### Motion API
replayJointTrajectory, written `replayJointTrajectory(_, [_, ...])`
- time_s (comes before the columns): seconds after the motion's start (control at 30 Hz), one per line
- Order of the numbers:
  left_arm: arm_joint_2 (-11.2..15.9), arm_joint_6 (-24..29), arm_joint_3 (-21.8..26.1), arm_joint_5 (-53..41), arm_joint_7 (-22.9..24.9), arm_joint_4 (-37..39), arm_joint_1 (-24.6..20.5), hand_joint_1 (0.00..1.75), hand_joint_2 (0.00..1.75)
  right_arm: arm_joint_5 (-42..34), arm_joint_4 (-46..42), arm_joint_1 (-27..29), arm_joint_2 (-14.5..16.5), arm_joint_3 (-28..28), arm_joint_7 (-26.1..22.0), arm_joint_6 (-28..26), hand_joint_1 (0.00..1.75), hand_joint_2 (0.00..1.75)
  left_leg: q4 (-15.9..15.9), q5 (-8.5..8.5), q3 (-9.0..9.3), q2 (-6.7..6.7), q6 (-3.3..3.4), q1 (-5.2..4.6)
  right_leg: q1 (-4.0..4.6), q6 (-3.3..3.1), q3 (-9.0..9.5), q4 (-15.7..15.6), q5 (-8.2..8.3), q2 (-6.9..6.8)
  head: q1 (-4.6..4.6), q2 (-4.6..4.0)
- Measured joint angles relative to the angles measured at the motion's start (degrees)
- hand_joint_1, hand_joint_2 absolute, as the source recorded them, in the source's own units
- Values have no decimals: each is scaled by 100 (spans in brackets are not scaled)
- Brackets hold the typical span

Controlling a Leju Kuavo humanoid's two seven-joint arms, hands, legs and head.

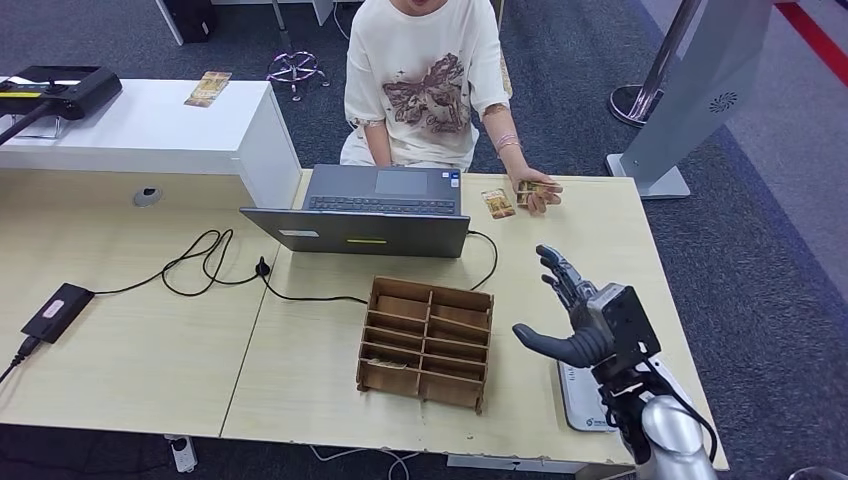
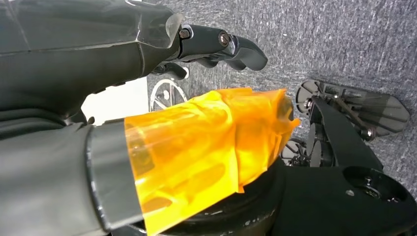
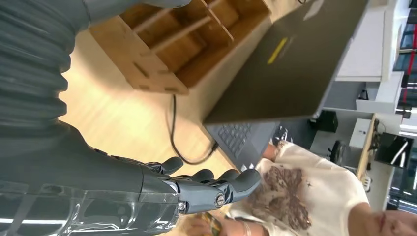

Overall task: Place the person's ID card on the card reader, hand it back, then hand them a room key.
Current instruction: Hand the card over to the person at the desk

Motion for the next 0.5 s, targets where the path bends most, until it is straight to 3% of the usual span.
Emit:
replayJointTrajectory(0.13, [-26, 22, 38, 40, 0, 0, -2, 0, 0, -41, -250, 388, 42, 117, -51, -109, 0, 175, -1, 0, 0, 0, 0, 0, 0, 1, 1, 1, -1, 0, 0, 0])
replayJointTrajectory(0.3, [-56, 57, 50, 37, 5, 0, -5, 0, 0, 24, -522, 642, 369, 232, -234, -344, 0, 175, -1, 1, 3, 5, 0, 0, 0, 1, 1, 2, 0, 5, -1, 0])
replayJointTrajectory(0.5, [-84, 64, 50, -5, -13, 0, -7, 0, 0, 1103, -596, 657, 614, 311, -260, -702, 0, 175, 0, 2, 3, 6, -1, 0, -1, 1, 2, 2, 0, 4, 1, -1])
